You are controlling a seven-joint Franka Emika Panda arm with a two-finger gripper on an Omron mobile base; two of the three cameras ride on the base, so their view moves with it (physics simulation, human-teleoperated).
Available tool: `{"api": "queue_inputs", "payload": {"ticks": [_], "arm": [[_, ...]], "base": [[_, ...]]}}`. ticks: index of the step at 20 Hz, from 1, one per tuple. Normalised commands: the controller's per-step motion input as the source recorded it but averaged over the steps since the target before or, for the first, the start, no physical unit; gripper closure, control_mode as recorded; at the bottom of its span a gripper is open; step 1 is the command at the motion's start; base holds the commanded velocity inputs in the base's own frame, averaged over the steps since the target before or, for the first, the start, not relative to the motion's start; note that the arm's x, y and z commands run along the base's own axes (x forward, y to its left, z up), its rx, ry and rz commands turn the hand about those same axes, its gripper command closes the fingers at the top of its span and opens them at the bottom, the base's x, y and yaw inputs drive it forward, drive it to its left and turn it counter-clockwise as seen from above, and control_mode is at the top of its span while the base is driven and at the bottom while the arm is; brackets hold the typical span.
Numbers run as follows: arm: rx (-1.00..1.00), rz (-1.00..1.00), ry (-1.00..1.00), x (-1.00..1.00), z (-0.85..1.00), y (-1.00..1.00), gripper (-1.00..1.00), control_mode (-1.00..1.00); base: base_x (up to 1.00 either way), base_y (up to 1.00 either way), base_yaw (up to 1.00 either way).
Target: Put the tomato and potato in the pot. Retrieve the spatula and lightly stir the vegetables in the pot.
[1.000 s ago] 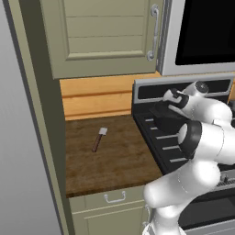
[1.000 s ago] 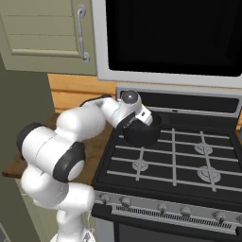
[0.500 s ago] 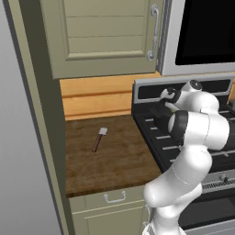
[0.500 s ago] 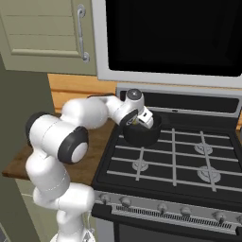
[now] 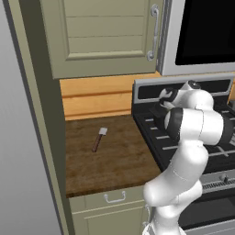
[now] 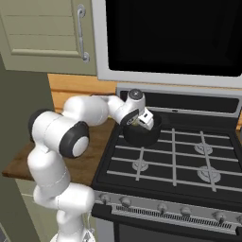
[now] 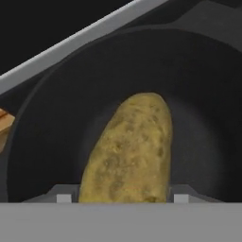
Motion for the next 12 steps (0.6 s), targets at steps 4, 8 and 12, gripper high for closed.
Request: {"api": "queue_inputs", "payload": {"ticks": [4, 8, 12], "arm": [[0.01, 0.03, -0.04, -0.27, 0.17, 0.0, -1.0, -1.0], [0.0, 0.0, -0.12, -0.52, 0.4, 0.0, -1.0, -1.0], [0.0, 0.02, -0.25, -0.97, 0.67, 0.11, -1.0, -1.0]], "base": [[0.0, 0.0, 0.0], [0.0, 0.0, 0.0], [0.0, 0.0, 0.0]]}}
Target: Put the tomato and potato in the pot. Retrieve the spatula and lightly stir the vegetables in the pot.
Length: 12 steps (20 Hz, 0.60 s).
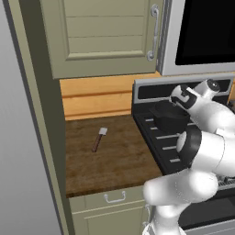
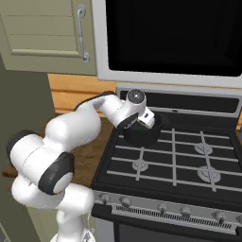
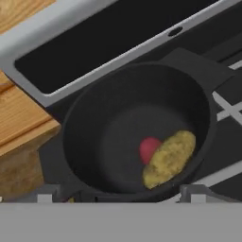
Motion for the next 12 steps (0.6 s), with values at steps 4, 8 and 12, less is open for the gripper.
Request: {"api": "queue_inputs", "payload": {"ticks": [4, 8, 12], "arm": [[0.0, 0.06, -0.12, -0.98, 0.43, 0.61, -1.0, -1.0], [0.0, 0.15, 0.02, -0.9, 0.27, 1.0, -1.0, -1.0], [0.0, 0.17, 0.24, -0.51, 0.47, 1.0, -1.0, -1.0]], "base": [[0.0, 0.0, 0.0], [0.0, 0.0, 0.0], [0.0, 0.0, 0.0]]}}
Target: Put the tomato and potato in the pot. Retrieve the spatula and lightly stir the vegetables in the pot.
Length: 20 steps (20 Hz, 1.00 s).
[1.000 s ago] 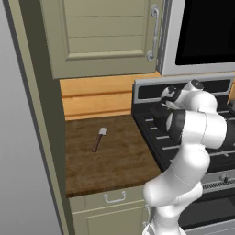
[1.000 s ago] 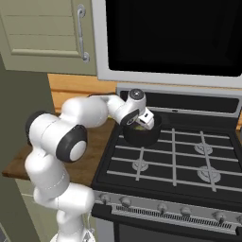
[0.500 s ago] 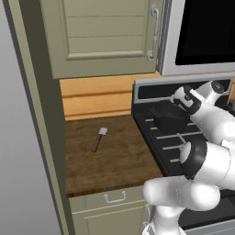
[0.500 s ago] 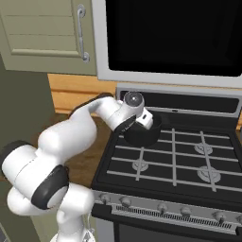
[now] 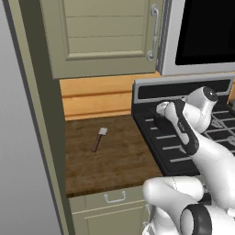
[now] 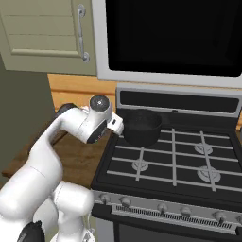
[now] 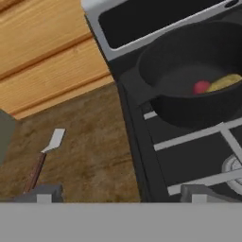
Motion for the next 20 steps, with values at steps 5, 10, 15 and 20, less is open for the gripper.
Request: {"api": "queue_inputs", "payload": {"ticks": [5, 10, 15, 20], "arm": [[0.0, 0.15, 0.24, -0.39, 0.16, 1.0, -1.0, -1.0], [-0.01, 0.1, 0.16, -0.13, -0.3, 1.0, -1.0, -1.0], [-0.11, 0.04, 0.13, 0.1, -0.55, 1.0, -1.0, -1.0], [-0.11, 0.0, 0.16, 0.53, -0.47, 0.96, -1.0, -1.0]], "base": [[0.0, 0.0, 0.0], [0.0, 0.0, 0.0], [0.0, 0.0, 0.0], [0.0, 0.0, 0.0]]}}
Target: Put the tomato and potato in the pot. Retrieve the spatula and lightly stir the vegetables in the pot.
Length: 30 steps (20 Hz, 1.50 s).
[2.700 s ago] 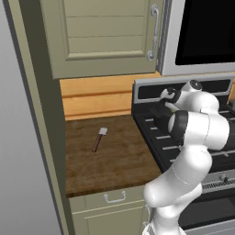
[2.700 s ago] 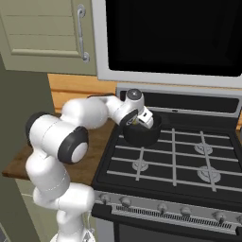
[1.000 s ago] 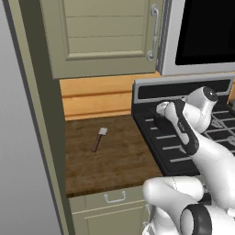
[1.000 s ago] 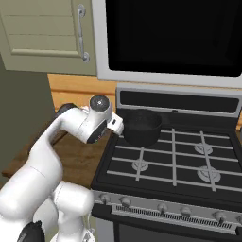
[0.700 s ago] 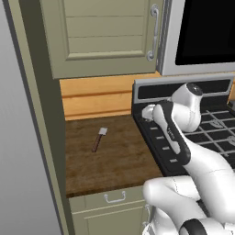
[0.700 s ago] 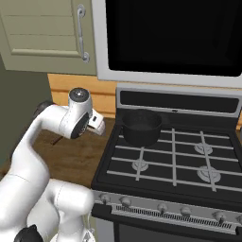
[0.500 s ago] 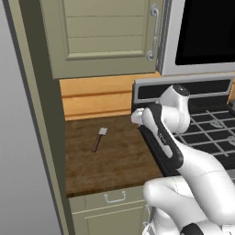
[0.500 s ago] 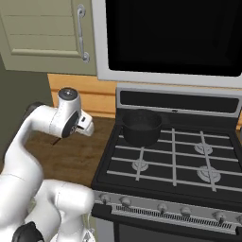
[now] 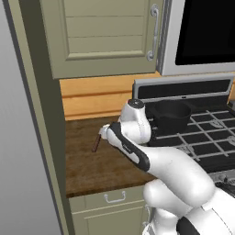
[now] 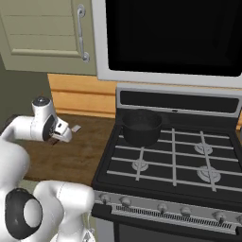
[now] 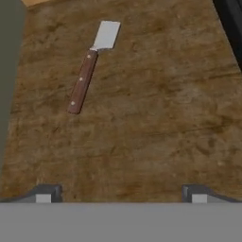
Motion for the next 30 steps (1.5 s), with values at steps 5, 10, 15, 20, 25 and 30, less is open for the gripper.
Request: {"api": "queue_inputs", "payload": {"ticks": [5, 10, 15, 20, 25, 30], "arm": [[-0.05, 0.0, 0.16, 0.68, -0.34, 0.69, -1.0, -1.0], [-0.02, -0.03, 0.17, 0.68, -0.25, 0.47, -1.0, -1.0], [-0.07, -0.08, 0.15, 0.52, -0.33, 0.44, -1.0, -1.0], [-0.11, -0.15, 0.1, 0.37, -0.33, 0.19, -1.0, -1.0], [-0.09, -0.13, 0.01, 0.23, -0.22, 0.0, -1.0, -1.0], [-0.03, -0.04, 0.0, 0.02, -0.35, -0.07, -1.0, -1.0]], "base": [[0.0, 0.0, 0.0], [0.0, 0.0, 0.0], [0.0, 0.0, 0.0], [0.0, 0.0, 0.0], [0.0, 0.0, 0.0], [0.0, 0.0, 0.0]]}}
